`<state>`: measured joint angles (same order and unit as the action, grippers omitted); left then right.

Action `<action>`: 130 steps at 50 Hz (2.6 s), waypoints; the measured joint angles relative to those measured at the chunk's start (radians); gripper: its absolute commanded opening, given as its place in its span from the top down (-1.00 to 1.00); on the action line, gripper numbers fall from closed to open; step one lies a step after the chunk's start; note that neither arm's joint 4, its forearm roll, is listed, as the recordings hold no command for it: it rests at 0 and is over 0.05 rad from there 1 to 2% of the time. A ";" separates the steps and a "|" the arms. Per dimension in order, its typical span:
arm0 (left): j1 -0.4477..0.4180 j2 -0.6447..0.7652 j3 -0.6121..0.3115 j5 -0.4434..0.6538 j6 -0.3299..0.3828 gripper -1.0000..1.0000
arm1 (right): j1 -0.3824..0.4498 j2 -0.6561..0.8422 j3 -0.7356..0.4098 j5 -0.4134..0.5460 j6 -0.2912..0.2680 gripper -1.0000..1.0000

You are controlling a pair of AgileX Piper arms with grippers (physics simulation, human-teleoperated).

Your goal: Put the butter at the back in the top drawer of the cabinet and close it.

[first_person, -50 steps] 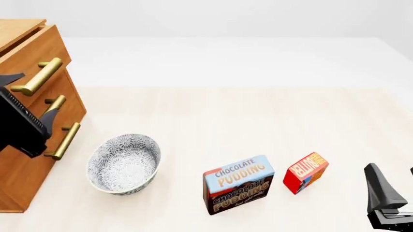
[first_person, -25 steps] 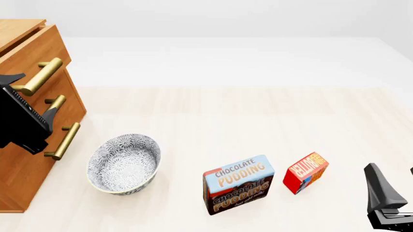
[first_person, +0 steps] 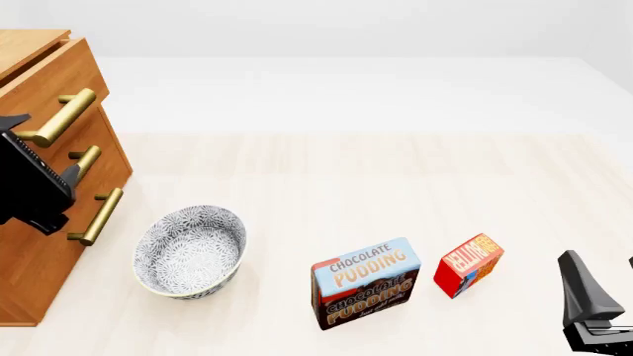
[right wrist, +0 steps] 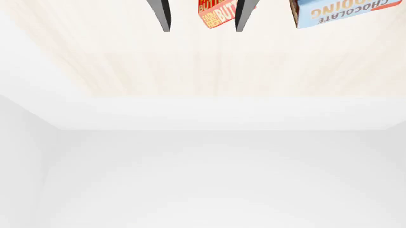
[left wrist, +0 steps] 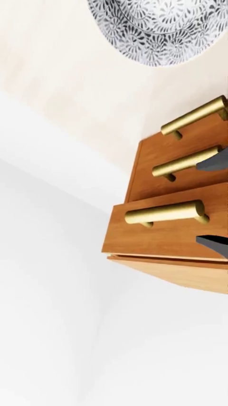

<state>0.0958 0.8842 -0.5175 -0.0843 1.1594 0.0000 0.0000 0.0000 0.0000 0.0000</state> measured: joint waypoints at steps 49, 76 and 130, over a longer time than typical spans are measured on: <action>0.044 0.118 -0.005 -0.102 0.011 -1.00 | 0.000 0.000 0.000 0.000 0.000 -1.00; 0.043 0.110 -0.004 -0.095 0.001 1.00 | 0.000 0.000 0.000 0.000 0.000 -1.00; 0.032 0.102 -0.016 -0.096 0.007 1.00 | 0.000 0.000 0.000 0.000 0.000 -1.00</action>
<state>0.1280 0.9860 -0.5331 -0.1803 1.1666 0.0000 0.0000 0.0000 0.0000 0.0000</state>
